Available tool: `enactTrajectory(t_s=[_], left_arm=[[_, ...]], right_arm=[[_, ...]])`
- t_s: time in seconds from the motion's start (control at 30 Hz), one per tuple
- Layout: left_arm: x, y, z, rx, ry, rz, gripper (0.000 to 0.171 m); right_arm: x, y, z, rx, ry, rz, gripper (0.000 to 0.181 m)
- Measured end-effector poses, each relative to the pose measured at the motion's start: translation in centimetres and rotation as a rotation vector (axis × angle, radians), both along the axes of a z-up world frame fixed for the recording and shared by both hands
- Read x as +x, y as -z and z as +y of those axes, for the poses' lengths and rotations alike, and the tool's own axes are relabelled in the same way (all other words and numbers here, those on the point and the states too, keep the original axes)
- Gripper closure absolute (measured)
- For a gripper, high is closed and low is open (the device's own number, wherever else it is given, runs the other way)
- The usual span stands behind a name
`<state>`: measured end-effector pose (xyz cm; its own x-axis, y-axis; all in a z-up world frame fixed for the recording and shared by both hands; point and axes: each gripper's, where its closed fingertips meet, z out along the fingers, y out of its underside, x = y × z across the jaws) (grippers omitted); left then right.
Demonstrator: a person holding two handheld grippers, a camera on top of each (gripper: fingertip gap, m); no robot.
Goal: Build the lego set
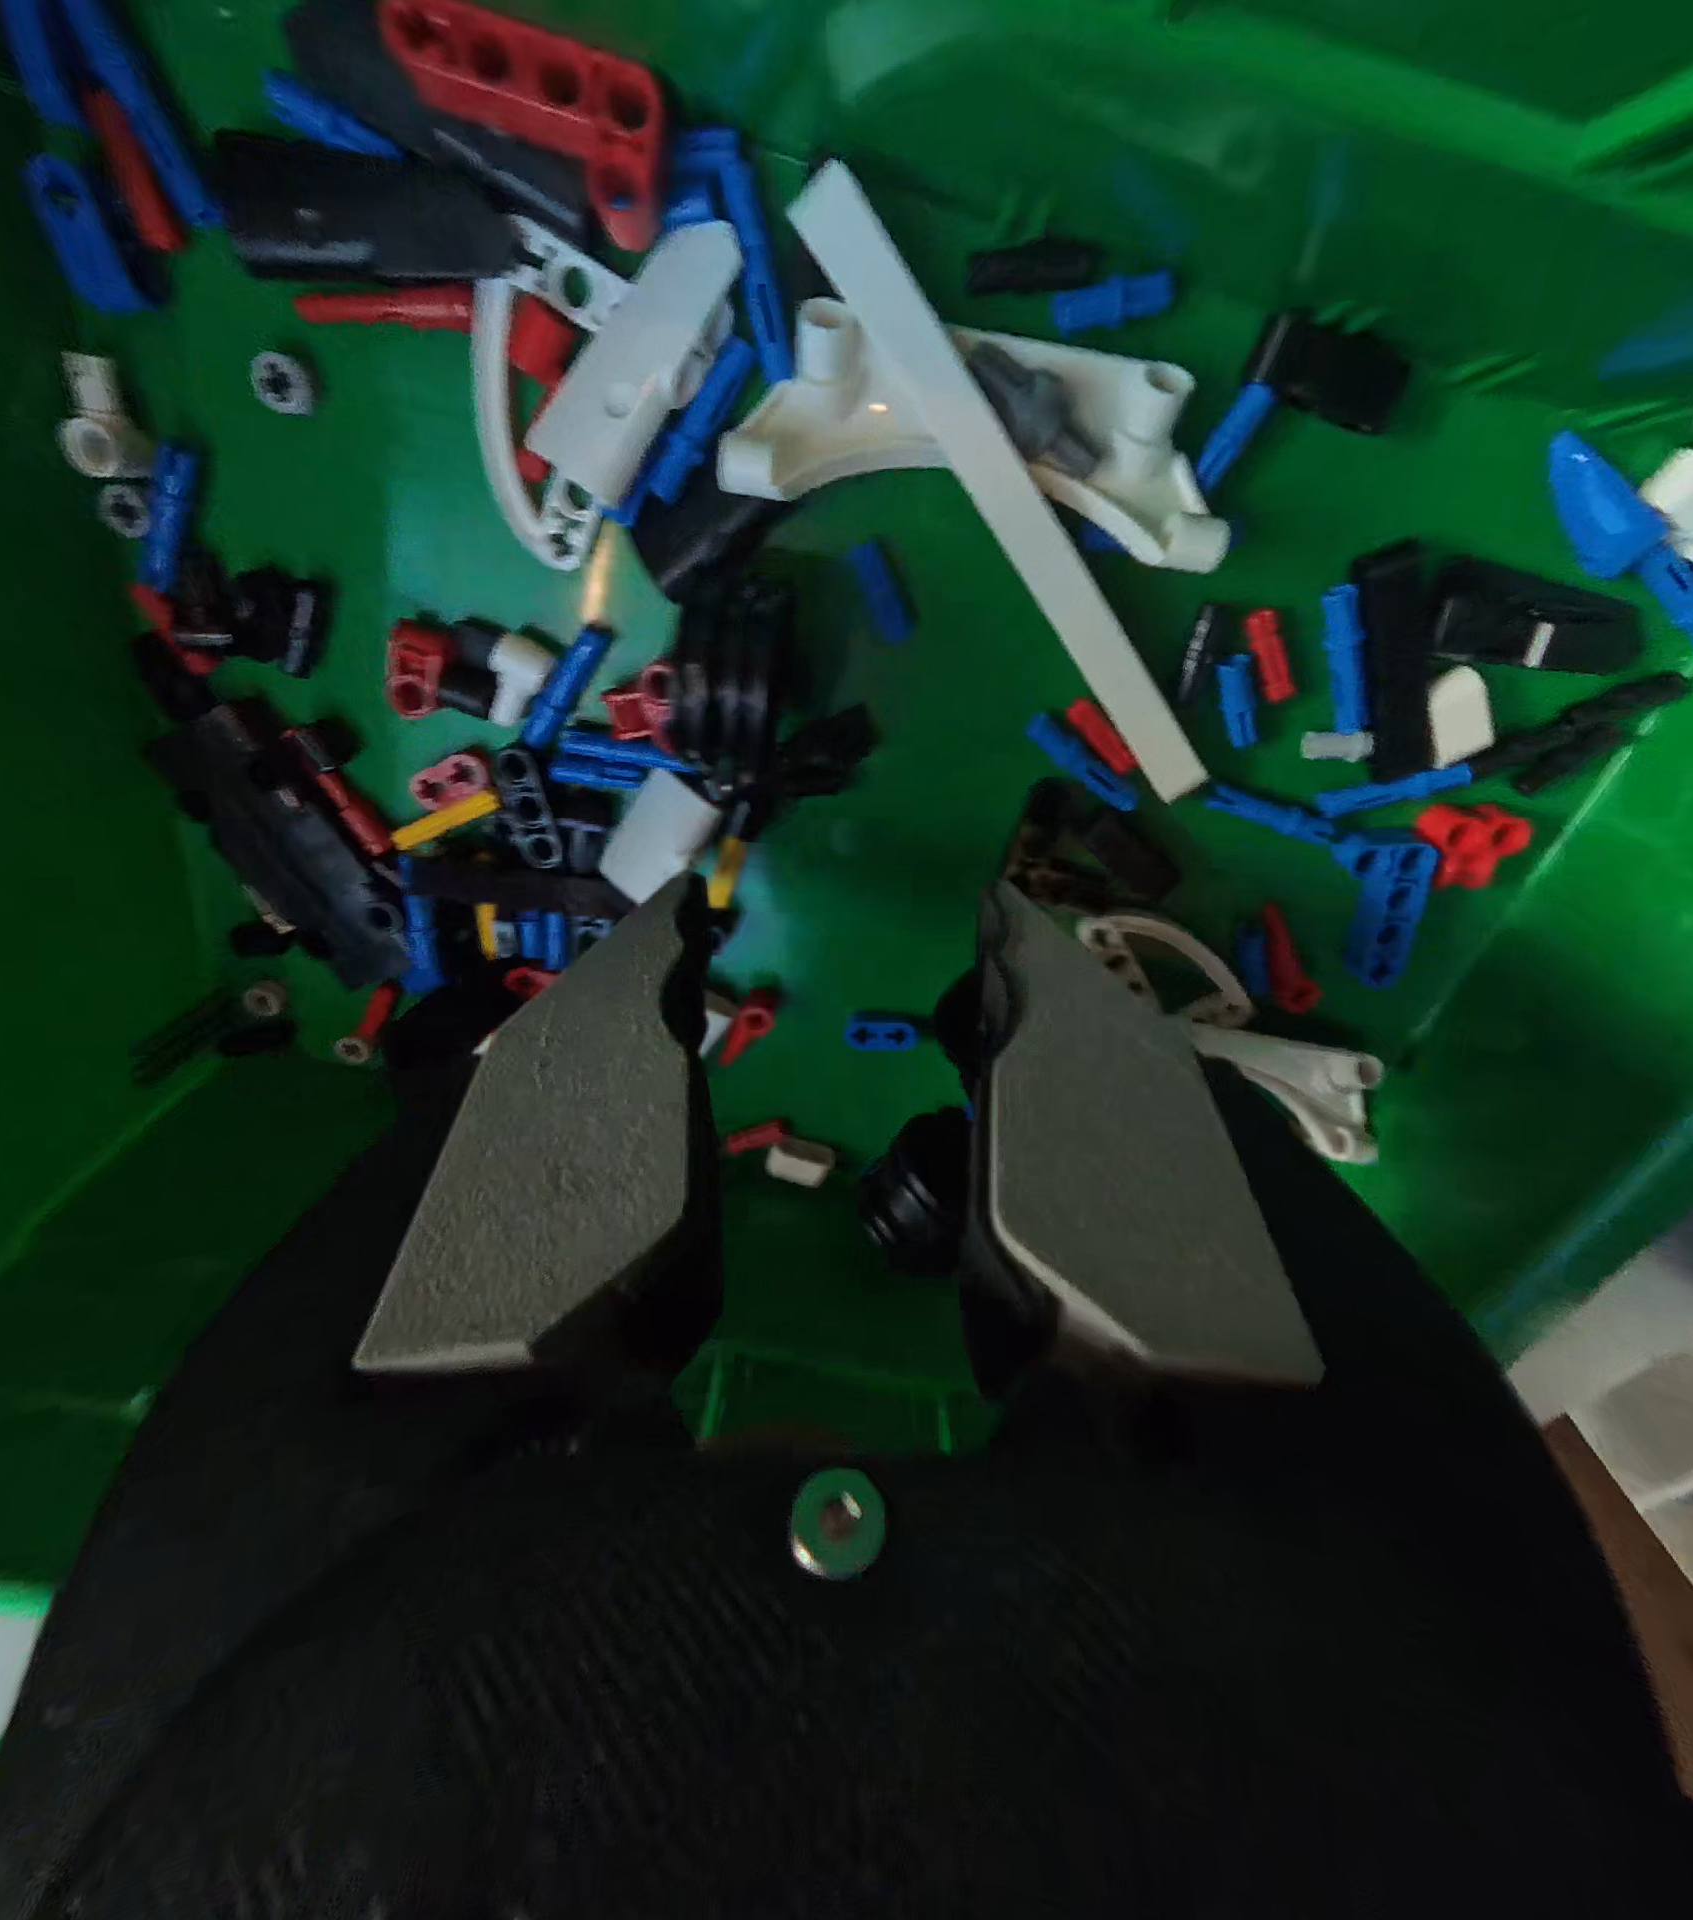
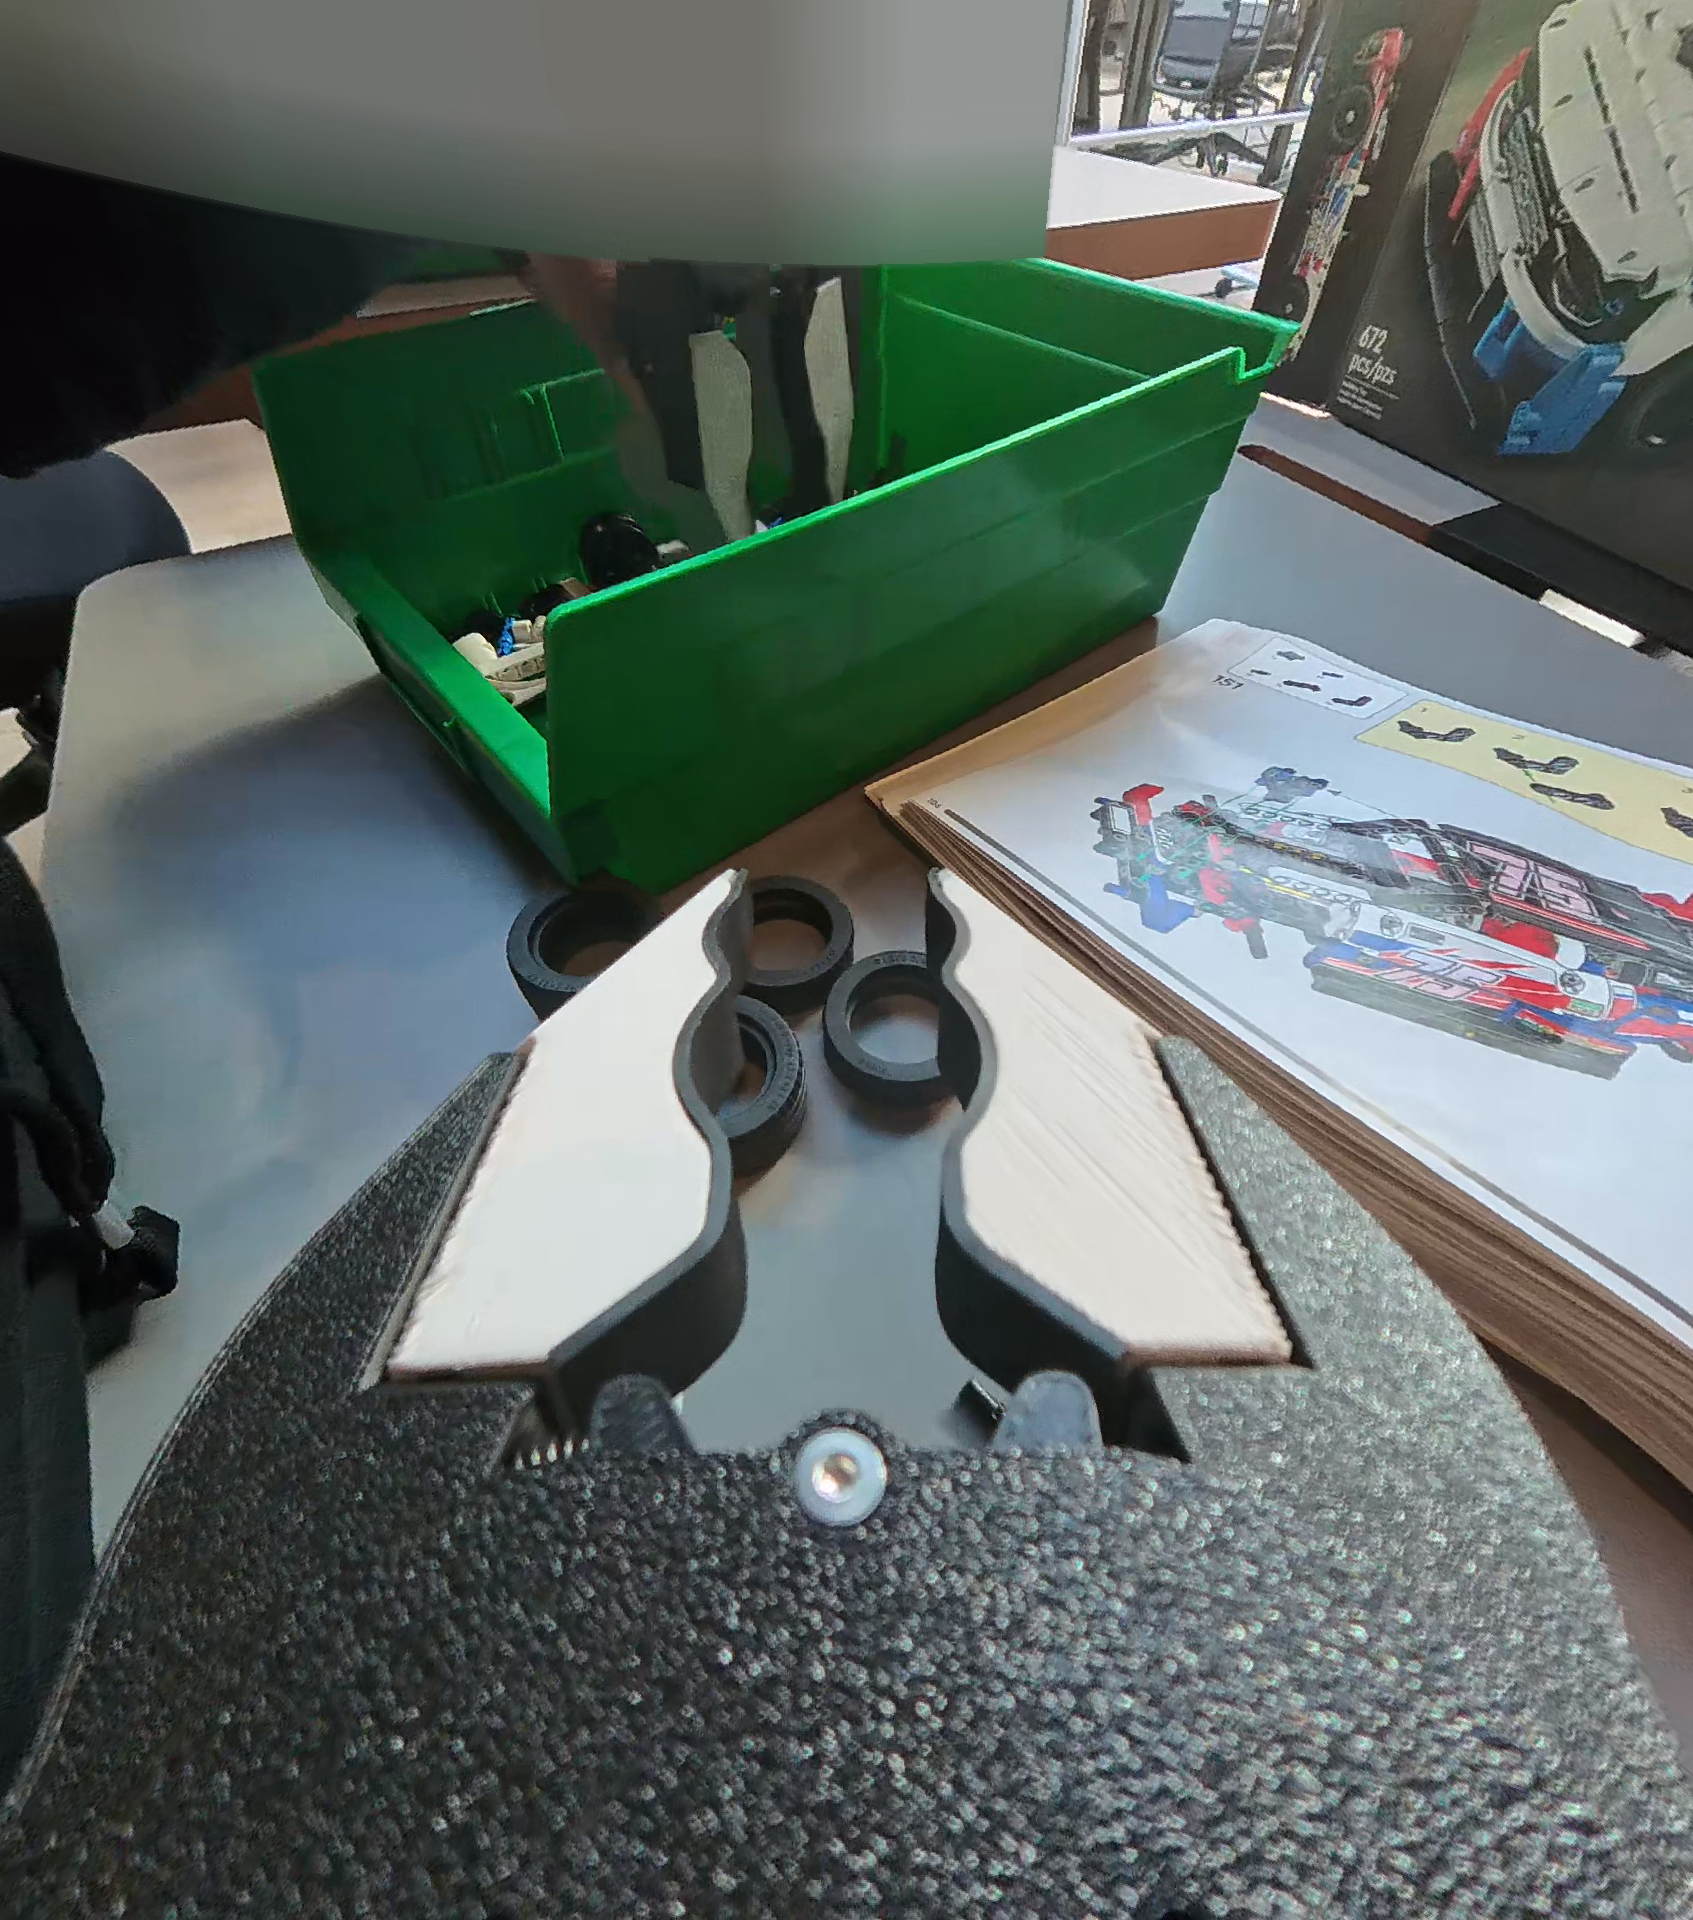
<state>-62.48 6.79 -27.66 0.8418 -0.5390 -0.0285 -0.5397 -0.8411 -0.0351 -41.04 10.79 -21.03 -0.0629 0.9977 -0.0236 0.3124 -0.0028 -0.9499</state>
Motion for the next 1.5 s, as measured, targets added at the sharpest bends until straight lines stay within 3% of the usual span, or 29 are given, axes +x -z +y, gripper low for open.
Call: enactTrajectory(t_s=[0.27,0.43,0.6,0.77,0.83,0.87,0.93,1.0,1.07,1.27,1.5], left_arm=[[-3.7,-5.3,5.6,0.395,-0.214,-0.017,0.122],[-7.6,-6.0,6.6,0.467,-0.338,0.123,0.131],[-8.8,-4.1,6.2,0.374,-0.378,0.181,0.129],[-8.5,-2.0,5.0,0.199,-0.238,0.301,0.141],[-7.3,-0.6,4.1,0.095,-0.183,0.257,0.141],[-7.1,-0.1,3.4,0.033,-0.172,0.251,0.162],[-6.9,0.5,2.4,-0.069,-0.133,0.256,0.146],[-6.2,0.3,3.0,-0.055,-0.09,0.205,0.141],[-6.0,-0.8,3.7,-0.023,-0.136,0.143,0.14],[-8.3,-5.3,5.0,0.149,-0.265,0.146,0.141],[-8.0,-4.6,3.4,0.119,-0.282,0.112,0.141]], right_arm=[[-0.4,0.6,0.1,-0.013,-0.002,-0.02,0.149],[-0.7,0.7,-0.1,-0.009,-0.004,-0.028,0.149],[-0.8,0.5,-0.3,-0.005,-0.007,-0.023,0.149],[-0.4,0.1,-0.5,0.006,-0.008,-0.011,0.15],[-0.2,-0.1,-0.6,0.004,-0.006,-0.002,0.15],[-0.1,-0.2,-0.7,0.005,-0.006,0.001,0.15],[0.1,-0.5,-0.8,0.021,-0.006,0.008,0.15],[0.4,-0.9,-0.9,0.034,-0.006,0.019,0.15],[0.6,-1.1,-0.9,0.038,-0.004,0.025,0.151],[1.2,-1.1,-1.1,0.041,0.002,0.026,0.151],[1.2,-1.1,-1.4,0.032,0.001,0.029,0.151]])
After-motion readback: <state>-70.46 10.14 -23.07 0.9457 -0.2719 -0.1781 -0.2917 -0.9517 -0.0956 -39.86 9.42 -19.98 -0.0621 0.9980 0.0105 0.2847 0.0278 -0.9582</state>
